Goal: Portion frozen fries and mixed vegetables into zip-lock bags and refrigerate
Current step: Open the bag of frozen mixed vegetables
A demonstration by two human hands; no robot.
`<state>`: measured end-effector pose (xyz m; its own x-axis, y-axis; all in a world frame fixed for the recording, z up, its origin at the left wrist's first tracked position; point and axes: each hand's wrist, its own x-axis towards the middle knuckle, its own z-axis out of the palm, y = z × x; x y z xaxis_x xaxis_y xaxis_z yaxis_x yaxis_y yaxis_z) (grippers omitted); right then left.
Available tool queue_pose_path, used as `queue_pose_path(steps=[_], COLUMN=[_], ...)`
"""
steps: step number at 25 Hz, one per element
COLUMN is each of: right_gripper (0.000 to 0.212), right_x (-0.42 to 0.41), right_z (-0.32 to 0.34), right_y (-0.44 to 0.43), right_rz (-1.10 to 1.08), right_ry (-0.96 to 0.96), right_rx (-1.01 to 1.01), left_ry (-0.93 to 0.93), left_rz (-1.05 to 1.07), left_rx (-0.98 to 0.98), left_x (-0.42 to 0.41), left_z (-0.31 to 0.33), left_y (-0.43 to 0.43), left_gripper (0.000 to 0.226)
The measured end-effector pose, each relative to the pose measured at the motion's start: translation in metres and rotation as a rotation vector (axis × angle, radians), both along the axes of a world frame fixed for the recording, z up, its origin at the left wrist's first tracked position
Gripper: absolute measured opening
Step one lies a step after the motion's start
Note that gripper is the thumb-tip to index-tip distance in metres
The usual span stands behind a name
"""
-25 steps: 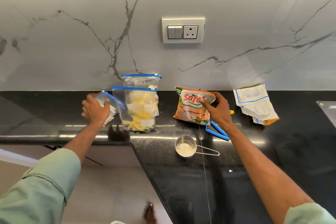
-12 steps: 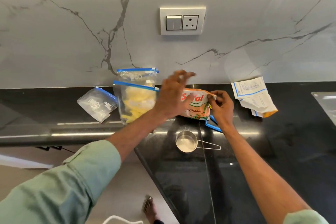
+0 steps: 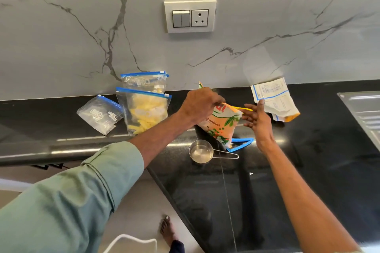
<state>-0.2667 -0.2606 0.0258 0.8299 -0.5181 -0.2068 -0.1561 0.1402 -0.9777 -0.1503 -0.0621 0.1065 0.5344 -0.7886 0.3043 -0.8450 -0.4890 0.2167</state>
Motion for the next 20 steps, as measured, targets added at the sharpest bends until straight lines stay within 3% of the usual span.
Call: queue_pose_path(steps=[3, 5, 7, 8, 10, 12, 15, 18, 20], right_gripper=[0.071, 0.068, 0.09, 0.101, 0.107, 0.097, 0.044, 0.039, 0.045], right_x=[-0.004, -0.01, -0.019, -0.023, -0.023, -0.024, -0.025, -0.026, -0.028], right_z=[-0.006, -0.007, -0.008, -0.008, -0.004, -0.005, -0.006, -0.018, -0.028], right_y=[-0.007, -0.002, 0.006, 0.011, 0.019, 0.026, 0.034, 0.028, 0.019], right_rz=[0.111, 0.262, 0.325, 0.324, 0.319, 0.298, 0.185, 0.132, 0.145], right_ry=[0.147, 0.212, 0.222, 0.164, 0.03, -0.036, -0.186, -0.206, -0.168], right_rx=[0.286, 0.598, 0.927, 0.994, 0.981, 0.962, 0.936, 0.81, 0.676], left_ry=[-0.047, 0.012, 0.099, 0.15, 0.255, 0.42, 0.769, 1.159, 1.178], left_rz=[-0.108, -0.193, -0.319, -0.381, -0.434, -0.369, -0.088, 0.187, 0.185], left_rx=[-0.221, -0.273, -0.297, -0.311, -0.327, -0.38, -0.578, -0.578, -0.446], left_x=[-0.007, -0.009, -0.012, -0.012, -0.011, -0.015, -0.023, -0.021, -0.018], left_z=[0.016, 0.031, 0.044, 0.048, 0.048, 0.045, 0.041, 0.034, 0.023], left_y=[-0.007, -0.016, -0.024, -0.026, -0.024, -0.018, -0.012, -0.007, -0.001], left_gripper=[0.016, 0.017, 0.021, 0.023, 0.028, 0.04, 0.057, 0.043, 0.032])
